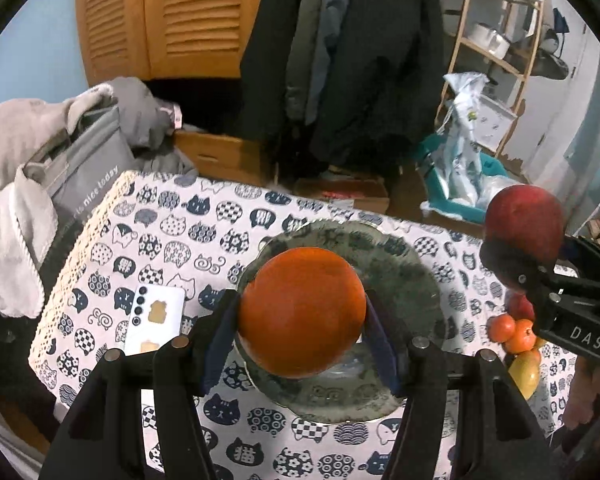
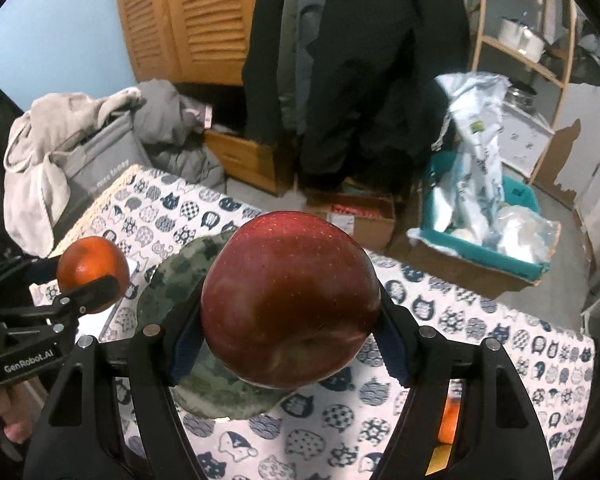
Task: Organize fruits
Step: 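Carry the red apple and orange over the green glass bowl with both tools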
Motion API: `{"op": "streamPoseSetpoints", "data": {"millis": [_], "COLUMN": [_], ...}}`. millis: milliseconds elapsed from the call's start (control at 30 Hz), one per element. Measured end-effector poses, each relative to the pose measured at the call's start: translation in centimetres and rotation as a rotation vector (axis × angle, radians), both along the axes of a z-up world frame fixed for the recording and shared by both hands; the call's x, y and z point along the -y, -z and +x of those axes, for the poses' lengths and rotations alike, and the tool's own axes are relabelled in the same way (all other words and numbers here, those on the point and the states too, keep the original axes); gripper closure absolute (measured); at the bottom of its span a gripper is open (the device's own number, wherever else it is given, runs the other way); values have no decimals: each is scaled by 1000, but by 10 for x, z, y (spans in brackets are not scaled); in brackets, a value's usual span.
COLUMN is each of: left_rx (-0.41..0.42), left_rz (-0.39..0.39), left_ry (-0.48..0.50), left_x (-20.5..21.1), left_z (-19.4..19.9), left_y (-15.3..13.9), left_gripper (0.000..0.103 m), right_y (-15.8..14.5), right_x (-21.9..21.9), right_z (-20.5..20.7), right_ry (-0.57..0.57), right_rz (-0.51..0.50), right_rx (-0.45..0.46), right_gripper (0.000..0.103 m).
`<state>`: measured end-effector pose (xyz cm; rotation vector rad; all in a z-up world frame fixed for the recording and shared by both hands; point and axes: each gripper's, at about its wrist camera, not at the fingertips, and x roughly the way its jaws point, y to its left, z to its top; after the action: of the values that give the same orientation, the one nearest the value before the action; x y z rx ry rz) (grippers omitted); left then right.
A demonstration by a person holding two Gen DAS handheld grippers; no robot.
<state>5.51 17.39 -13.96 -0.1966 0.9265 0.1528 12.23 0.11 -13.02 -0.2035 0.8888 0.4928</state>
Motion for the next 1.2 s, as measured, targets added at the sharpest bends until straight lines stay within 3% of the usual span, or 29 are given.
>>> {"op": "streamPoseSetpoints", "data": {"millis": [433, 633, 833, 1200], "left_rx": [-186, -244, -286, -287], "left_rz": [-19, -48, -68, -65], "left_ry": [-3, -19, -18, 14], "left_x": [-4, -9, -9, -2], "left_z": [28, 35, 38, 46], "left_y": [85, 109, 125, 130], "left_gripper": [40, 40, 40, 38], "right_y": [72, 89, 96, 96], "right_x": [-28, -27, -27, -25], "right_z": [22, 28, 28, 29], "right_ry": [-29, -18, -23, -17], "right_rz": [-59, -66, -73, -65], "right_rx": [-143, -191, -206, -214], "right_gripper": [29, 29, 29, 29]}}
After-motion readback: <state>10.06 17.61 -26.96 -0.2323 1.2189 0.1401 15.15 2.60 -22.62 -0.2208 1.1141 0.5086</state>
